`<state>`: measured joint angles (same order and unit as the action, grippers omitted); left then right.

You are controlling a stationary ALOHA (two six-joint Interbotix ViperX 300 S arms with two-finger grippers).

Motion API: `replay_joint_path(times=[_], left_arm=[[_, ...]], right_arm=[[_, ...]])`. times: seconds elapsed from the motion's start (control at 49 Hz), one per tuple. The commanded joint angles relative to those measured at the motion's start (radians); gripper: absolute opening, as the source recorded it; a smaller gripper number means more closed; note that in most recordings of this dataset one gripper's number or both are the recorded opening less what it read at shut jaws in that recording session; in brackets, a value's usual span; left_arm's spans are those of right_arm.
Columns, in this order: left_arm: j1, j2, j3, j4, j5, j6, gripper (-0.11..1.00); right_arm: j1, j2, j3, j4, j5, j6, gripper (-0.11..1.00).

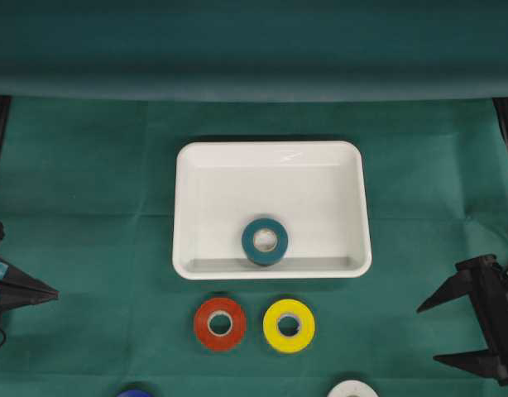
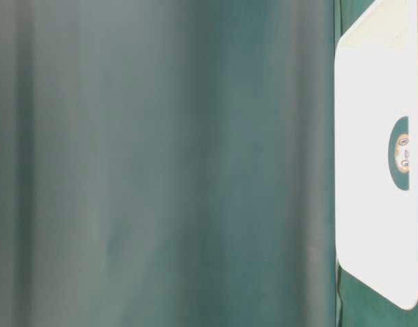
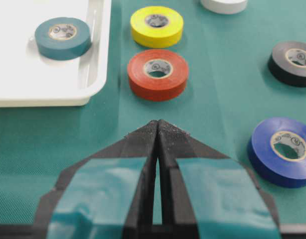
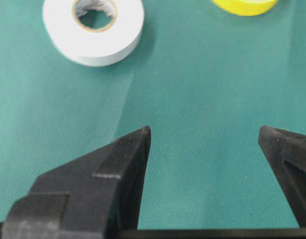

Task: Put the tape into the white case with the right arm.
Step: 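Withdraw the right gripper to the right side of the table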

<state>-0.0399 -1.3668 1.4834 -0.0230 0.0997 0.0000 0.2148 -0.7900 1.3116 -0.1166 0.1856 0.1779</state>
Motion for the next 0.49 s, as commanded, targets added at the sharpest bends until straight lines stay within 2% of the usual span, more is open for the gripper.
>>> replay_joint_path(times=[0.0, 0.266, 0.47], left_arm=[[0.003, 0.008, -0.011, 0.002, -0.006, 0.0, 0.0], [0.003, 0.008, -0.011, 0.002, -0.006, 0.0, 0.0], [0.003, 0.008, -0.011, 0.002, -0.006, 0.0, 0.0]], right_arm=[[0.002, 0.005, -0.011, 0.0, -0.006, 0.002, 0.73], [0.003, 0.037, -0.037, -0.003, -0.018, 0.002, 0.73], [0.026, 0.184, -0.1, -0.002, -0.061, 0.0, 0.73]])
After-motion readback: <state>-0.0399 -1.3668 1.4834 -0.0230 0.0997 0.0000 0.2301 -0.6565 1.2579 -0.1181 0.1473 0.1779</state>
